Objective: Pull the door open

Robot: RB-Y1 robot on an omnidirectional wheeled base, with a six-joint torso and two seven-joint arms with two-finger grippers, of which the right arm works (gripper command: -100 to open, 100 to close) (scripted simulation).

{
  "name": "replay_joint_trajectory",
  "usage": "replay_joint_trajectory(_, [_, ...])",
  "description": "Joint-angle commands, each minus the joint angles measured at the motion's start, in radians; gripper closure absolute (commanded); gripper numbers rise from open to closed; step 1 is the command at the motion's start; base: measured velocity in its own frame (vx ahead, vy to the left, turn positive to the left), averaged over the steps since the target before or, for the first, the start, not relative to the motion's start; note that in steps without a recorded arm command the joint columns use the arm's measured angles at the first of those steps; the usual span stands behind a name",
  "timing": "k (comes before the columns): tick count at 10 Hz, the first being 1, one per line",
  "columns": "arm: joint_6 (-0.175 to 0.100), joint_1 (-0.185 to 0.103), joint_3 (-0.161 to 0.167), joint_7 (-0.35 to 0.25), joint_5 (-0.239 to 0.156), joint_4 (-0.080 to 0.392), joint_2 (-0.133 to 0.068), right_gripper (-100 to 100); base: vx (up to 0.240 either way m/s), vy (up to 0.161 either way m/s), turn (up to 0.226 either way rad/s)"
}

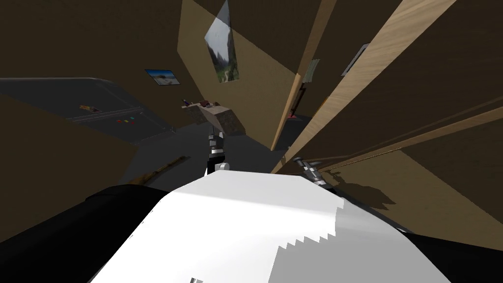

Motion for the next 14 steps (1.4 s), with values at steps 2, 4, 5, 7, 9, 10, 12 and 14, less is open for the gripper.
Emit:
replay_joint_trajectory(2, [-0.013,-0.003,-0.002,0.001,0.001,0.011,-0.003,100,-0.207,-0.088,0.193])
replay_joint_trajectory(4, [-0.022,-0.005,-0.004,0.0,0.003,0.02,-0.006,100,-0.215,-0.093,0.18])
replay_joint_trajectory(5, [-0.027,-0.006,-0.005,0.0,0.003,0.025,-0.007,100,-0.217,-0.107,0.178])
replay_joint_trajectory(7, [-0.036,-0.007,-0.007,0.0,0.005,0.033,-0.01,100,-0.222,-0.103,0.19])
replay_joint_trajectory(9, [-0.044,-0.008,-0.008,0.0,0.005,0.04,-0.012,100,-0.203,-0.089,0.13])
replay_joint_trajectory(10, [-0.047,-0.009,-0.009,0.0,0.006,0.044,-0.013,100,-0.187,-0.081,0.137])
replay_joint_trajectory(12, [-0.038,-0.002,-0.005,-0.003,0.01,0.032,-0.006,100,-0.097,-0.038,0.079])
replay_joint_trajectory(14, [-0.041,-0.006,-0.006,-0.003,0.011,0.038,-0.007,100,-0.174,-0.058,0.162])
